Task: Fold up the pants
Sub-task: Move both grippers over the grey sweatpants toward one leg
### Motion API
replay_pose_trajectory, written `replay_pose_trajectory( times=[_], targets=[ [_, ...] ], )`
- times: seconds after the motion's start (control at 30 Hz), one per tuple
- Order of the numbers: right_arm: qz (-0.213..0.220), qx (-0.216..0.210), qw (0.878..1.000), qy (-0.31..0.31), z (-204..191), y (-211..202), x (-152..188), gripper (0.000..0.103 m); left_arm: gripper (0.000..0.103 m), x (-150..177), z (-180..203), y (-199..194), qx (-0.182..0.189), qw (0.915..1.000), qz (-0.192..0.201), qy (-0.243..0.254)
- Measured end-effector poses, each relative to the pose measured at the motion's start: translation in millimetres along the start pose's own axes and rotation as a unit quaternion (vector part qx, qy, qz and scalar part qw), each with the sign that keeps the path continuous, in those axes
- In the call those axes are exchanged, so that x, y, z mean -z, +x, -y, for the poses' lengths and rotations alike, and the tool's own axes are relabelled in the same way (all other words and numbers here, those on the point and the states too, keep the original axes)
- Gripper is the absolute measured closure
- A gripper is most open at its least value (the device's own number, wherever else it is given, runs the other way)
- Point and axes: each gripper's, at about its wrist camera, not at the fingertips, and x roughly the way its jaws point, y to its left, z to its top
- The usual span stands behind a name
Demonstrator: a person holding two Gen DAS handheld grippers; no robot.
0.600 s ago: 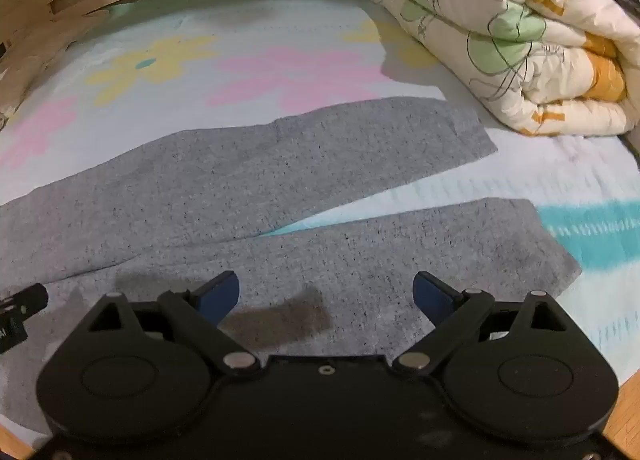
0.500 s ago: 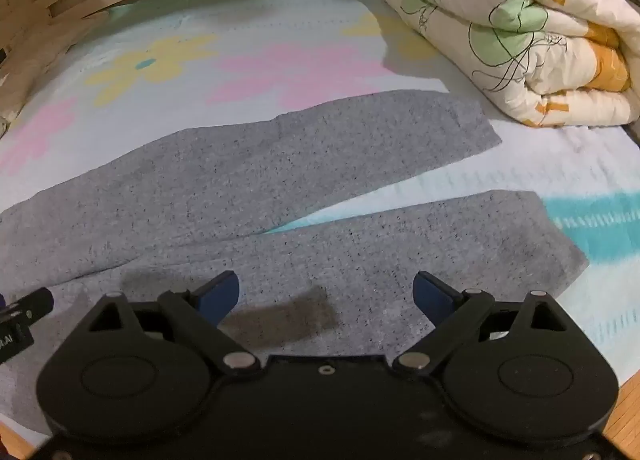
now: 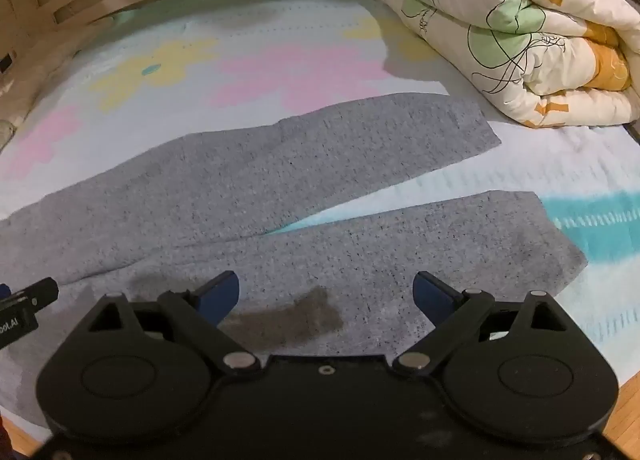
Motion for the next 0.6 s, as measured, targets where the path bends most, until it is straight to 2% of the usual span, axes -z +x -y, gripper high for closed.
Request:
replay_pose_trajectory(
  times=[0.1,0.2,0.4,0.43,0.53,0.6],
  targets=[
    [-0.005,0.001,1.0,-0.004,-2.6,-0.5,0.4,0.005,0.026,-1.9,-2.2,-0.4,-0.003,1.0,0.005,-0.002],
    [0.014,-0.027,1.0,0.001,-5.4,-8.2,-0.6,0.005,0.026,-4.7,-4.7,-1.2,-0.002,0.9999,0.008,-0.008],
    [0.036,-0.016,0.999,-0.015,-9.3,-15.6,3.0,0.004,0.026,-8.3,-9.5,-11.6,-0.008,0.9994,0.034,-0.008],
    [0.034,-0.013,0.999,-0.011,-10.1,-13.9,3.0,0.004,0.026,-8.5,-10.7,-13.3,-0.009,0.9992,0.038,-0.008],
    [0.001,-0.05,0.998,0.036,0.9,-8.5,-3.2,0.005,0.026,-9.9,-16.3,-17.0,-0.014,0.9986,0.05,-0.01],
    [-0.017,-0.054,0.997,0.049,1.3,-3.9,-8.2,0.005,0.028,-12.7,-19.8,-15.2,-0.023,0.9984,0.051,-0.011]
  ],
)
